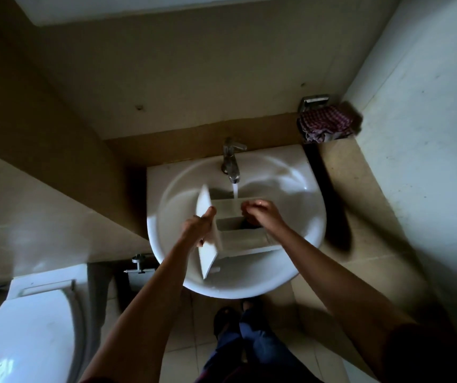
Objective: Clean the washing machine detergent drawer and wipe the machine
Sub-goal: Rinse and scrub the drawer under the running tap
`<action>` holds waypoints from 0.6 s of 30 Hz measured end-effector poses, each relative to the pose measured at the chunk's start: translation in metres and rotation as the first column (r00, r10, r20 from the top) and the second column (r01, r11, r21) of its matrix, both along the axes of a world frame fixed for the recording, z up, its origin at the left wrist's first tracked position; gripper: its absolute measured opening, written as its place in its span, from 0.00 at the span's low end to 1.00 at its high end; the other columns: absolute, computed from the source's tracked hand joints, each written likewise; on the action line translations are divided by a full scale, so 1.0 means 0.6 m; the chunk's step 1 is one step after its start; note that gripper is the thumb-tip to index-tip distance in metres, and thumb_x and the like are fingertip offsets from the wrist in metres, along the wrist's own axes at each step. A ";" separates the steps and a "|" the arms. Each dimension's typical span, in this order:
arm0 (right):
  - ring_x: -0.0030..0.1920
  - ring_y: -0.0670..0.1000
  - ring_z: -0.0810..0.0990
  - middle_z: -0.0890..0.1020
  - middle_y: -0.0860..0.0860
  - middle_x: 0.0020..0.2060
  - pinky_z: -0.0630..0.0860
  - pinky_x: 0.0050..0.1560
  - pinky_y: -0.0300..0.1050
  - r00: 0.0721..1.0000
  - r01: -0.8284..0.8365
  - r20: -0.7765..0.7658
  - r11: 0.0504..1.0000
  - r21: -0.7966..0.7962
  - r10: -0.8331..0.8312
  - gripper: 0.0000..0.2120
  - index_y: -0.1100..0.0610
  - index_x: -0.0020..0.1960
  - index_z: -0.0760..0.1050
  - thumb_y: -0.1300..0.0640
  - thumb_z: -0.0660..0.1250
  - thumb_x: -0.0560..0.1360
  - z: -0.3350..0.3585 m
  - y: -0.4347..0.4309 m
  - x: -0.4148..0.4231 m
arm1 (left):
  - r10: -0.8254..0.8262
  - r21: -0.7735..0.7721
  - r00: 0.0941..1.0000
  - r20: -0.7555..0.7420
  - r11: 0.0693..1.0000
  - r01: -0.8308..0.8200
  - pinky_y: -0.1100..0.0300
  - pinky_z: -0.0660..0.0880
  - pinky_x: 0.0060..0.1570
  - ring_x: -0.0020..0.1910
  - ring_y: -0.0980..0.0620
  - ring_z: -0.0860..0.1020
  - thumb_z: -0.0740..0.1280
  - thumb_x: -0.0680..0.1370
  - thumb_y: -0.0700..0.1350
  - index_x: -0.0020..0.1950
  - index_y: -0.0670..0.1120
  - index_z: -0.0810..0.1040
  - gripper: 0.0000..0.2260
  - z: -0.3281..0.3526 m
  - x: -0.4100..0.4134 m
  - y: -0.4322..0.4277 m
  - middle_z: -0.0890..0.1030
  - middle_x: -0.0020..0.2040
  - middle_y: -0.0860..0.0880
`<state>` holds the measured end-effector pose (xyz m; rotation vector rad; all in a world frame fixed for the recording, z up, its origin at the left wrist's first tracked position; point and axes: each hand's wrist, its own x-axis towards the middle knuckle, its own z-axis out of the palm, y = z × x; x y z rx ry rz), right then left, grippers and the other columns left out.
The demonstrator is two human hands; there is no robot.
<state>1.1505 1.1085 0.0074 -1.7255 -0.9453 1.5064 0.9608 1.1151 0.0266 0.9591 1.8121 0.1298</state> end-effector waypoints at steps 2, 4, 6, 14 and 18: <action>0.45 0.56 0.82 0.82 0.60 0.46 0.80 0.52 0.52 0.975 0.120 -0.162 0.975 -0.188 -0.151 0.07 0.61 0.52 0.79 0.63 0.65 0.77 0.001 0.039 -0.010 | 0.016 -0.003 1.000 -0.008 1.000 -0.016 0.54 0.76 0.43 0.49 0.37 0.81 0.58 0.78 0.65 0.56 0.34 0.76 0.32 -0.001 -0.007 0.002 0.81 0.51 0.33; 0.43 0.55 0.81 0.81 0.61 0.44 0.78 0.54 0.50 0.888 0.210 -0.329 0.919 -0.334 -0.322 0.09 0.66 0.56 0.77 0.65 0.61 0.79 0.000 0.068 -0.018 | 0.002 -0.015 1.000 -0.015 1.000 -0.002 0.53 0.76 0.43 0.51 0.36 0.81 0.58 0.78 0.63 0.59 0.34 0.75 0.31 0.008 -0.012 0.000 0.80 0.53 0.33; 0.45 0.56 0.80 0.81 0.61 0.41 0.78 0.54 0.49 0.766 0.275 -0.438 0.856 -0.439 -0.470 0.08 0.66 0.51 0.76 0.65 0.58 0.80 -0.006 0.087 -0.027 | 0.008 -0.006 1.000 -0.025 1.000 -0.008 0.52 0.76 0.43 0.51 0.35 0.80 0.58 0.78 0.63 0.59 0.34 0.75 0.31 0.009 -0.014 -0.001 0.80 0.50 0.34; 0.23 0.50 0.80 0.80 0.56 0.25 0.77 0.23 0.39 0.641 0.229 -0.509 0.776 -0.588 -0.574 0.09 0.64 0.46 0.74 0.64 0.57 0.80 -0.018 0.123 -0.051 | 0.041 0.019 0.997 -0.061 0.999 -0.040 0.46 0.75 0.57 0.58 0.36 0.77 0.56 0.79 0.63 0.63 0.38 0.75 0.30 0.014 -0.005 -0.012 0.78 0.55 0.38; 0.27 0.46 0.81 0.82 0.53 0.28 0.77 0.27 0.36 0.706 0.057 -0.590 0.861 -0.505 -0.393 0.12 0.62 0.44 0.76 0.64 0.56 0.81 0.003 0.099 -0.040 | 0.119 0.048 0.991 -0.066 0.992 -0.116 0.44 0.77 0.55 0.56 0.35 0.78 0.57 0.81 0.52 0.67 0.44 0.71 0.18 0.031 0.003 -0.018 0.76 0.59 0.36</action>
